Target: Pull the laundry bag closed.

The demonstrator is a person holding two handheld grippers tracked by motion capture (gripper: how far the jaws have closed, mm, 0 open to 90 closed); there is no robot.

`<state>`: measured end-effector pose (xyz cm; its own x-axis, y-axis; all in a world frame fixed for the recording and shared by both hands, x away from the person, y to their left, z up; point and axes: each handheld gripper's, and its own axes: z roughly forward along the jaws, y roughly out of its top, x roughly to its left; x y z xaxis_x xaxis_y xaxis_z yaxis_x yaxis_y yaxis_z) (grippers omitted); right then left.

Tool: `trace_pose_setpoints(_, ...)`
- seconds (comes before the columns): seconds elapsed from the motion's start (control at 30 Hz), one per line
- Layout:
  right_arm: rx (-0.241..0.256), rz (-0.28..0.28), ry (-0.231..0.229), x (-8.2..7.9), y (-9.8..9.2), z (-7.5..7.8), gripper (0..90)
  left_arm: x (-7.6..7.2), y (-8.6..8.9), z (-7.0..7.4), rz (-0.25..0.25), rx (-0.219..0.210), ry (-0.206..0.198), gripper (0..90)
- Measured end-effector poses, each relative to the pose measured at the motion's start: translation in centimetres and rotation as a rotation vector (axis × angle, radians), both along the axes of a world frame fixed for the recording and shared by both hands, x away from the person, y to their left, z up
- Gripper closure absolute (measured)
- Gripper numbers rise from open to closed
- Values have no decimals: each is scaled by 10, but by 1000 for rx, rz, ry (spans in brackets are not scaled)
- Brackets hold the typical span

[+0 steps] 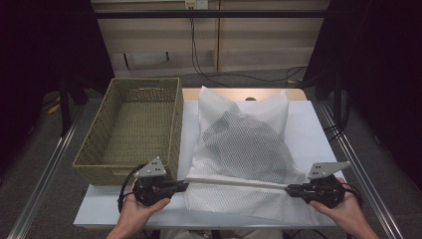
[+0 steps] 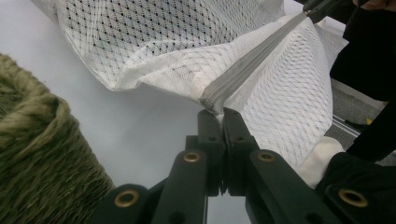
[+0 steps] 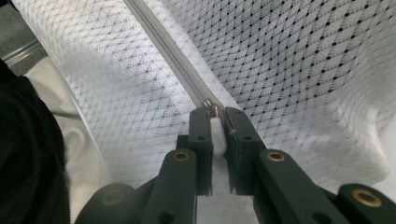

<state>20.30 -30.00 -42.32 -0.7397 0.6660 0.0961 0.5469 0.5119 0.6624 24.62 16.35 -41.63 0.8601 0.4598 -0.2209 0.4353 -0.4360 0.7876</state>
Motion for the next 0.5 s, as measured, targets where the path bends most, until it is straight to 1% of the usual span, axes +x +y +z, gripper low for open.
trace_pose_setpoints(0.07, 0, 6, 1, 0, 0, 0, 816, 0, 0, 0, 4, 6, 2, 881)
trace_pose_setpoints(0.13, -12, 2, 5, 0, -1, -1, 816, 0, 1, 0, 7, 8, 1, 881)
trace_pose_setpoints(0.17, -12, -4, 0, -1, -2, -1, 816, 0, 1, 0, 4, 7, 2, 881)
trace_pose_setpoints(0.3, 0, -2, 2, -1, -5, -1, 816, 0, 1, 0, 4, 7, 3, 881)
trace_pose_setpoints(0.4, -6, -7, -6, -1, -6, -1, 816, 0, 1, 0, 6, 7, 3, 881)
trace_pose_setpoints(0.5, -6, -7, -2, -3, -7, 0, 816, 1, 1, 0, 3, 3, 6, 881)
